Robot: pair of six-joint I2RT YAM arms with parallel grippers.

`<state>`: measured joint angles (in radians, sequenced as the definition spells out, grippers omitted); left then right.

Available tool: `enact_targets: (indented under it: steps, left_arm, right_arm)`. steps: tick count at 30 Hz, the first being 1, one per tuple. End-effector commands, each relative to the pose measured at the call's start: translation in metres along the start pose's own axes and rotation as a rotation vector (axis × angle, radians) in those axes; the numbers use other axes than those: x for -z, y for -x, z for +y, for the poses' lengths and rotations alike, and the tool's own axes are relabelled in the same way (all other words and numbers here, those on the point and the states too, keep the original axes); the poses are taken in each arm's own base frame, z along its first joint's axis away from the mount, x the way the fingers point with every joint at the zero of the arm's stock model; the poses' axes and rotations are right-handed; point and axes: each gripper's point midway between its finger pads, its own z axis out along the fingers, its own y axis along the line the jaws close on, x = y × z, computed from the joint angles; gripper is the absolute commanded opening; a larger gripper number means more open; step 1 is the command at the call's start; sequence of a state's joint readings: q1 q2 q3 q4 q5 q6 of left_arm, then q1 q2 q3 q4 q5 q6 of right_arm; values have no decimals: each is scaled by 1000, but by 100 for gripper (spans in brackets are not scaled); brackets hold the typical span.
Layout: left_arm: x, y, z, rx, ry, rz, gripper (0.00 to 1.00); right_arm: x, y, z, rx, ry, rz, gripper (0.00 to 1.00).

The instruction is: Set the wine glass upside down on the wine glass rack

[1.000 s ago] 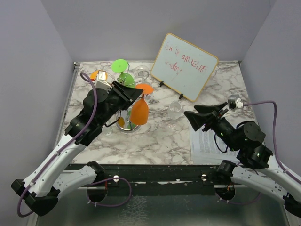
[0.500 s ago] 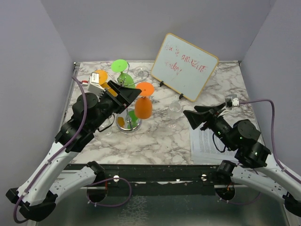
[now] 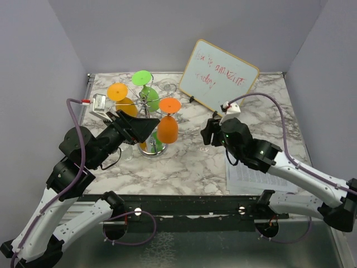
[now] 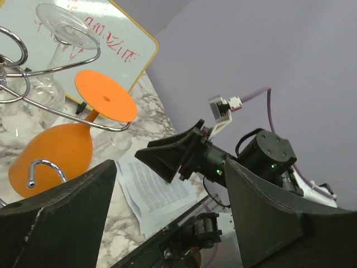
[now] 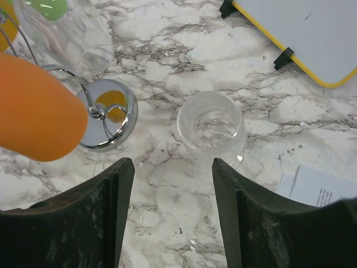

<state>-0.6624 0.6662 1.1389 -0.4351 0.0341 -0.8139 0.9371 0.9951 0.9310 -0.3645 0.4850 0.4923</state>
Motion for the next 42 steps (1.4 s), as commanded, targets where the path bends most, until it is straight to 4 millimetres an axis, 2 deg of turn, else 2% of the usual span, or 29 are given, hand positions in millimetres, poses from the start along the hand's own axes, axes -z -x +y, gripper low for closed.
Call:
enact_targets:
  steps: [1,4,10,13,17,21,26,29,34,38,42]
  left_arm:
    - [11,1,-10,-111,-57,15,79]
    - [13,-2,-9,-125,-63,21,79]
    - [15,4,-2,-116,-27,-20,79]
    - [14,5,1,-117,-13,-26,80]
    - [10,4,3,-125,-5,-19,80]
    - [10,3,4,-125,-4,-18,80]
    - [10,1,5,-118,-2,-11,80]
    - [8,0,1,-114,-18,3,80]
    - [1,-2,-12,-96,-65,41,80]
    - [-7,-4,-29,-57,-134,65,80]
    - [-20,-8,-56,19,-238,136,80]
  right_arm:
    - [-20,5,5,88,-70,40,59]
    - [-38,1,7,133,-118,69,52]
    - [-56,-16,-2,178,-207,128,51]
    - [-65,-28,-4,192,-206,163,49]
    - [-78,-34,1,218,-184,189,43]
    - [-88,-34,5,224,-150,206,35]
    - [-96,-43,-3,231,-156,244,29]
    - [-96,-43,-4,231,-153,248,21]
    - [-90,-28,-3,213,-138,204,1]
    - [-77,-2,-2,175,-133,114,1]
    - [-55,27,-7,114,-128,-19,1]
